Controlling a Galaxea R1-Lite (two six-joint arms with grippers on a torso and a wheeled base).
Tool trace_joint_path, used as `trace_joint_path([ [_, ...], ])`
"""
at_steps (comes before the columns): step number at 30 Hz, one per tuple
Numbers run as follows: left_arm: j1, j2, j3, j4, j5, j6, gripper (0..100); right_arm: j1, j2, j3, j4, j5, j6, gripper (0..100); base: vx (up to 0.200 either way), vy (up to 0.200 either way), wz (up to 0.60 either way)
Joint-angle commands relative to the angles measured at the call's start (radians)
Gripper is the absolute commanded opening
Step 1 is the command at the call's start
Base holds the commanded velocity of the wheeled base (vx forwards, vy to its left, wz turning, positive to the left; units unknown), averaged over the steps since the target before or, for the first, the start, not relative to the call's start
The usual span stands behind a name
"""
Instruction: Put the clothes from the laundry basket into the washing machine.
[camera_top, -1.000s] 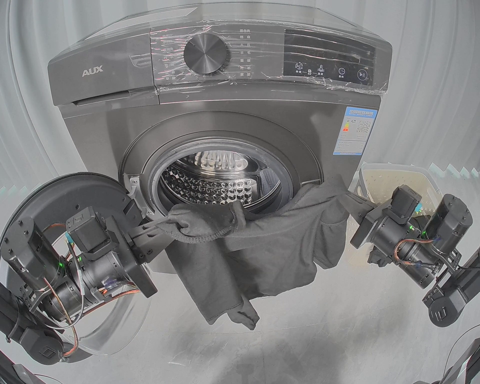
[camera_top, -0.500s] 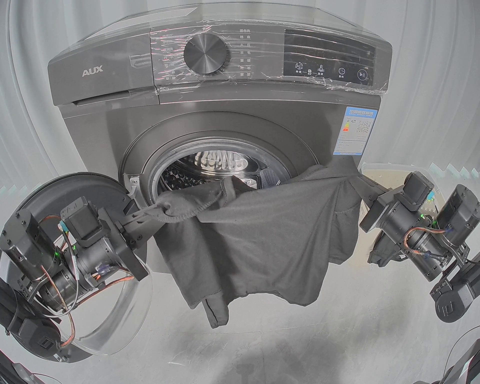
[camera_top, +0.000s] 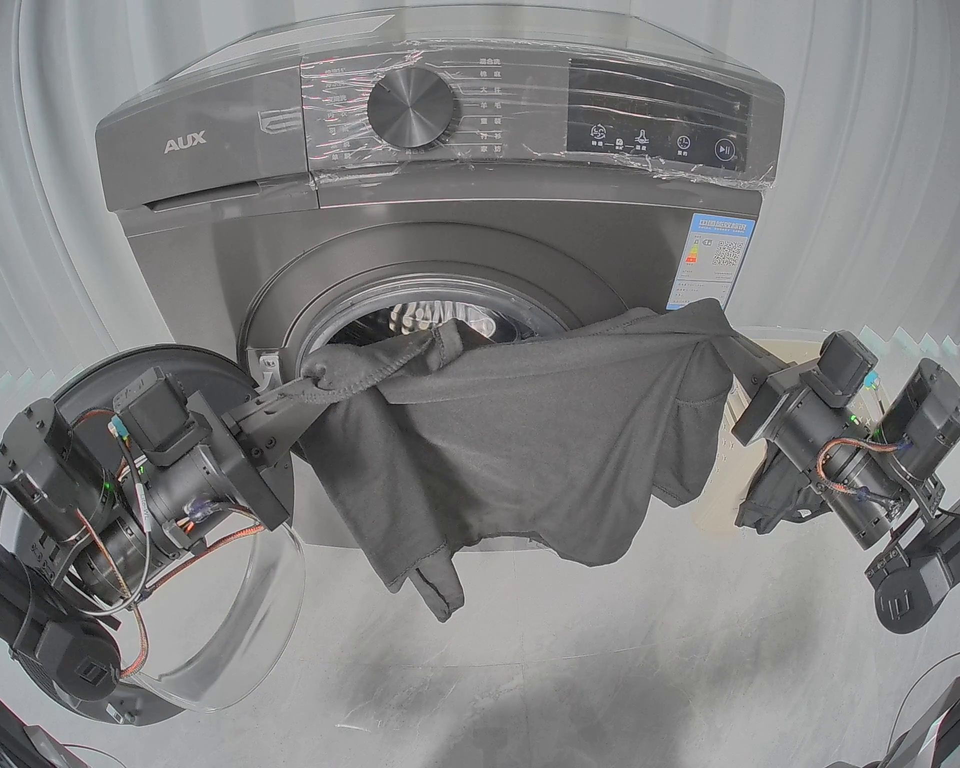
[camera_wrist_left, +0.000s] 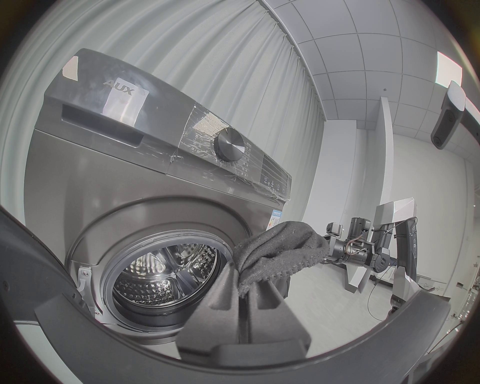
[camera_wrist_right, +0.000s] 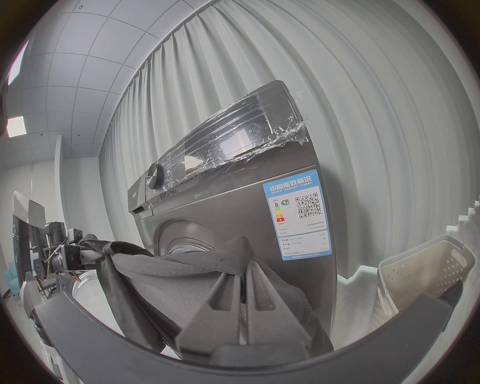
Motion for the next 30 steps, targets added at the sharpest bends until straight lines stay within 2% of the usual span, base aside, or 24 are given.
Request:
trace_joint_path([
  [1,0.001,0.002,0.001,-0.001,0.001,0.003,0,0.005,-0.006,-0.017,-0.001,-0.002,0.000,0,0.000,0.000,0.00],
  [5,0.001,0.000,0.003,-0.001,0.003,0.009,0,0.010,-0.012,-0.023,-0.001,-0.002,0.000,0,0.000,0.000,0.00],
  [12,0.021,-0.021,-0.008,-0.001,0.004,0.008,0,0.062,-0.019,-0.064,0.002,-0.058,-0.001,0,0.000,0.000,0.00],
  [19,0.085,-0.061,-0.014,0.001,-0.011,0.003,0,0.083,-0.031,-0.064,0.010,-0.071,-0.001,0,0.000,0.000,0.00],
  [30,0.108,-0.086,-0.012,0.001,-0.035,0.002,0,0.103,-0.028,-0.055,0.008,-0.074,0.000,0,0.000,0.000,0.00],
])
